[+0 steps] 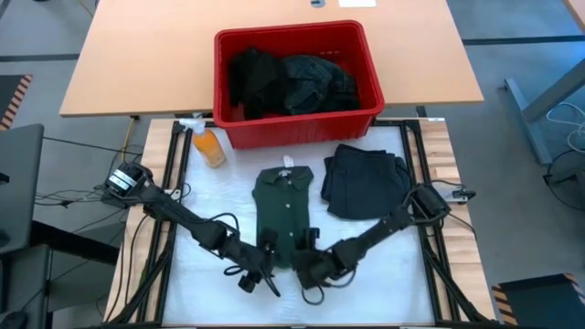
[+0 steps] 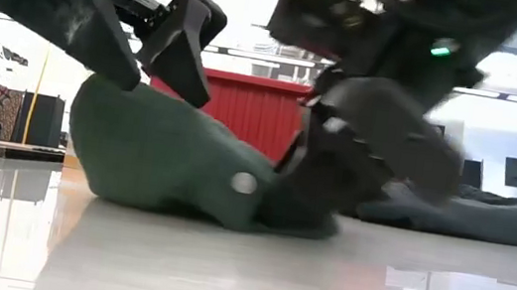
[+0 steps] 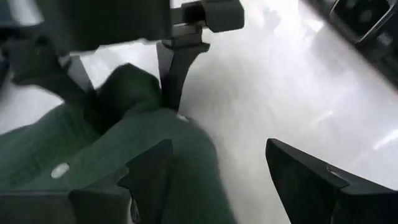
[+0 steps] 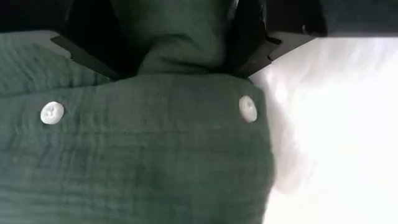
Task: Fold Laundry from Bin
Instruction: Stack the green polo shirt on top of the black short
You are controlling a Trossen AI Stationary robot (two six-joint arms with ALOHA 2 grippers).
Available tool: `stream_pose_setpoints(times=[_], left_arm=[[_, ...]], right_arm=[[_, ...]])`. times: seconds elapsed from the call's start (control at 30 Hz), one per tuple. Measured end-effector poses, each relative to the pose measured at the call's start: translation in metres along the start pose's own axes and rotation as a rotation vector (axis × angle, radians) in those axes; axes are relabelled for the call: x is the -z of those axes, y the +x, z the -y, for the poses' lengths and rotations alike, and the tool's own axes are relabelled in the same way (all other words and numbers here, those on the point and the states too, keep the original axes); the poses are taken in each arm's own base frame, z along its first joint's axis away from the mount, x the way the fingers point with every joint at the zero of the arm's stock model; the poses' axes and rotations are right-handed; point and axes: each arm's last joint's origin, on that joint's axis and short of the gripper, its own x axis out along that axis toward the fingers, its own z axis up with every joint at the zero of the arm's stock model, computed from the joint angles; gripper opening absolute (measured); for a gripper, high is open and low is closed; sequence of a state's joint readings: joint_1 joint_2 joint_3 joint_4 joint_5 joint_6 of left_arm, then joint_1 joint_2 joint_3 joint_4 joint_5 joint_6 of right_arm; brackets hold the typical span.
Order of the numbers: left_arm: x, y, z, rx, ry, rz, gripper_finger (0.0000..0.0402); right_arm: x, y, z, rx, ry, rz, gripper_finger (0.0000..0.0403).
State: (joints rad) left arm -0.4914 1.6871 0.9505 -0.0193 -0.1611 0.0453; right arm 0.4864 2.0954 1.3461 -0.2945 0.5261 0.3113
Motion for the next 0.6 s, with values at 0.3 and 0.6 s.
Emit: stream_pose_setpoints(times=[0.3,0.6], left_arm=[[0.012,-0.008,-0.003,-0.172,0.110,-0.272,0.0248],[0.025,-0.016,0.013,-0.148,0.202,-0.401,0.0248]], right_arm=[[-0.044,-0.010,0.006,-0.199,-0.048,0.060,0.0282],[-0.074,-0.020,0.031,-0.322,0.001,-0.049,0.0282]])
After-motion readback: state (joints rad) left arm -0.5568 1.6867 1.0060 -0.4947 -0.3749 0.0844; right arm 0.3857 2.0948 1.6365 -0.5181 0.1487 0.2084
